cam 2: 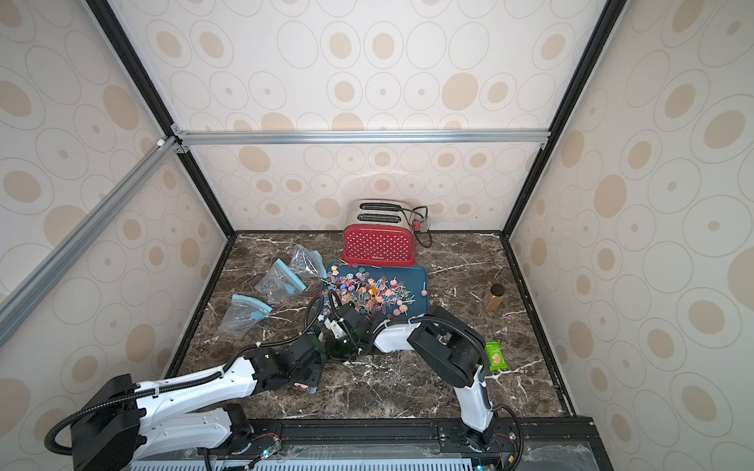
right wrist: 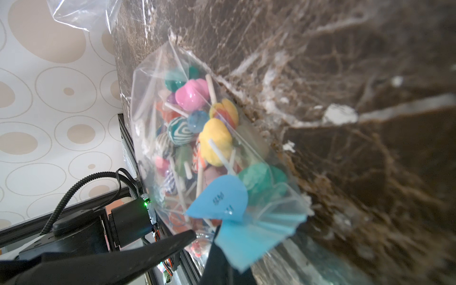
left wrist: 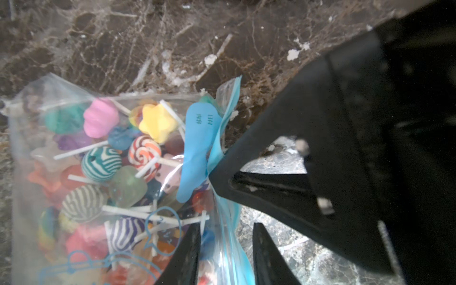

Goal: Pour candies out of the ziploc bag
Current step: Open the ziploc bag at the center of the board.

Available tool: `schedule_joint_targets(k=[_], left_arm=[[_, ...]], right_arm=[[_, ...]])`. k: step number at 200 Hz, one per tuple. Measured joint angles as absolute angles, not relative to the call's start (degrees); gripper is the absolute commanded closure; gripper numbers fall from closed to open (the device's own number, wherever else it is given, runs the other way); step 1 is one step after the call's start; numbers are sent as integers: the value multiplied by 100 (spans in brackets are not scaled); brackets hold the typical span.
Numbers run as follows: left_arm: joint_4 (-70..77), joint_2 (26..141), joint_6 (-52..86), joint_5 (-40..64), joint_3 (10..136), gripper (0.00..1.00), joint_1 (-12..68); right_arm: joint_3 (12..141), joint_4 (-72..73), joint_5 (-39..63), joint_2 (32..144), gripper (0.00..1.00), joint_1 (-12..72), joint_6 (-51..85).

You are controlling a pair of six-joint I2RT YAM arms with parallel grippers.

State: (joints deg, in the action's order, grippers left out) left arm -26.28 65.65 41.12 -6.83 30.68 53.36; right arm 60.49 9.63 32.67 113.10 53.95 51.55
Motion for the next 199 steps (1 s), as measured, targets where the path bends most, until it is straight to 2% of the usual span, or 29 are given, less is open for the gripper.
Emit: schedule_joint_targets(k=[47, 156, 168, 181, 199], left_arm=[[-2622, 6628, 4117, -805, 3068, 78, 5332], [-2471, 6912, 4117, -790, 3070, 82, 5308], [-2464, 6943, 4119, -779, 3070, 87, 5308], [-2456, 6976, 4119, -753, 3070, 100, 5308], [-2443, 7015, 4110, -716, 3068, 100, 5308]], right_arm=[[6049, 965, 3267, 11310, 98, 5395, 5157], [6049, 965, 3267, 11310, 98, 5398, 5155], [6049, 965, 3267, 11310, 98, 5400, 5155], [6049, 963, 3260, 11310, 98, 5400, 5148], [6049, 952, 3256, 11310, 97, 5395, 5155]])
